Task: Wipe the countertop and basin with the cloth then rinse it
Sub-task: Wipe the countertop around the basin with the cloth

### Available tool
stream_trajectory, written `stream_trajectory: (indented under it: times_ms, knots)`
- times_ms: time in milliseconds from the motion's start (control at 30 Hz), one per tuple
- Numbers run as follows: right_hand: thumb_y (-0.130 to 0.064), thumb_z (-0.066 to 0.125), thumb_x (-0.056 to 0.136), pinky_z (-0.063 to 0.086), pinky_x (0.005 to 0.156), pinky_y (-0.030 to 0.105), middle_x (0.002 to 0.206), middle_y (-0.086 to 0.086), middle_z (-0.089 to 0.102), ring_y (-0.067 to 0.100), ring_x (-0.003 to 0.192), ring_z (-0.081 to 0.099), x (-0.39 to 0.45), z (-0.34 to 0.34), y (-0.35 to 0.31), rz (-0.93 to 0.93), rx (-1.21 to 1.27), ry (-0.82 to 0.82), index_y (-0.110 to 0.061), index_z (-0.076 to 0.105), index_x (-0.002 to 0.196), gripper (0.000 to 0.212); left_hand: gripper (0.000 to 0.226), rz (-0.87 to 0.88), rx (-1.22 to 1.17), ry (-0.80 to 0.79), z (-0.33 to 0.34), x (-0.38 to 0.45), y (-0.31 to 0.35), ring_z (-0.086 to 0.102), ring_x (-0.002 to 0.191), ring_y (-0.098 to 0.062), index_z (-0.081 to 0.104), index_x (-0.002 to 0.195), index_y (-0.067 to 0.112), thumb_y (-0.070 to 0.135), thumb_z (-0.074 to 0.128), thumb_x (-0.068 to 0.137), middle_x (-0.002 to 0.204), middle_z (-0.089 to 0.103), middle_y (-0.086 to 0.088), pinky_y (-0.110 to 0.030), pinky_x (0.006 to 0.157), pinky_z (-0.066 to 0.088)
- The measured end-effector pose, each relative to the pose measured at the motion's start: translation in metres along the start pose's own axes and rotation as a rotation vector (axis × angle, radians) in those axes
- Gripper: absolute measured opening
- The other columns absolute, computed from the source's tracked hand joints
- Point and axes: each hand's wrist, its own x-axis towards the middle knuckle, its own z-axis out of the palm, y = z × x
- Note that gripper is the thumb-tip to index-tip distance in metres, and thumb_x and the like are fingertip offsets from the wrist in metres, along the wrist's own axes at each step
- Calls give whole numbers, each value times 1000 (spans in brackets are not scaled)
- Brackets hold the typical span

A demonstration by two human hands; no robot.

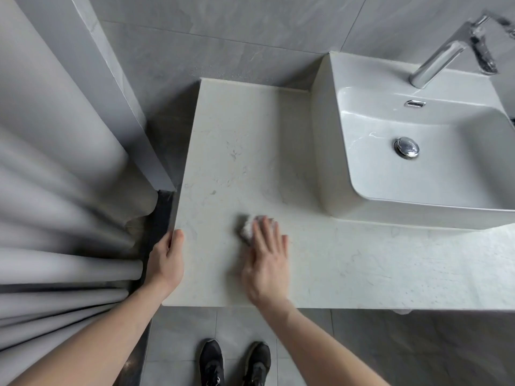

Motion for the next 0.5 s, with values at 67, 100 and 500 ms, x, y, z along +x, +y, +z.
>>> stream_trajectory:
  times_ms: [67, 100, 500]
  knots:
    - [-13, 45, 92, 3, 130, 45, 172, -7, 13, 18, 160, -2, -2, 16, -29, -111, 22, -47, -27, 25, 163, 76, 34, 4, 9, 27, 1, 2, -2, 51, 79, -14, 55, 80, 32, 53, 37, 99, 81, 57, 11, -44, 81, 47]
    - [-11, 44, 93, 3, 130, 44, 172, -7, 14, 17, 160, -2, -3, 20, -37, -142, 36, -58, -26, 26, 163, 74, 35, 8, 8, 31, 1, 2, -3, 53, 82, -14, 59, 82, 32, 55, 36, 97, 80, 58, 13, -45, 83, 47]
    - [9, 46, 99, 32, 123, 47, 156, -3, 48, 18, 150, 39, 0, -82, 115, 167, 266, 242, -16, 59, 145, 53, 25, 5, 14, 10, 2, -10, 19, 53, 106, -8, 61, 100, 46, 36, 39, 107, 112, 62, 14, -28, 88, 38]
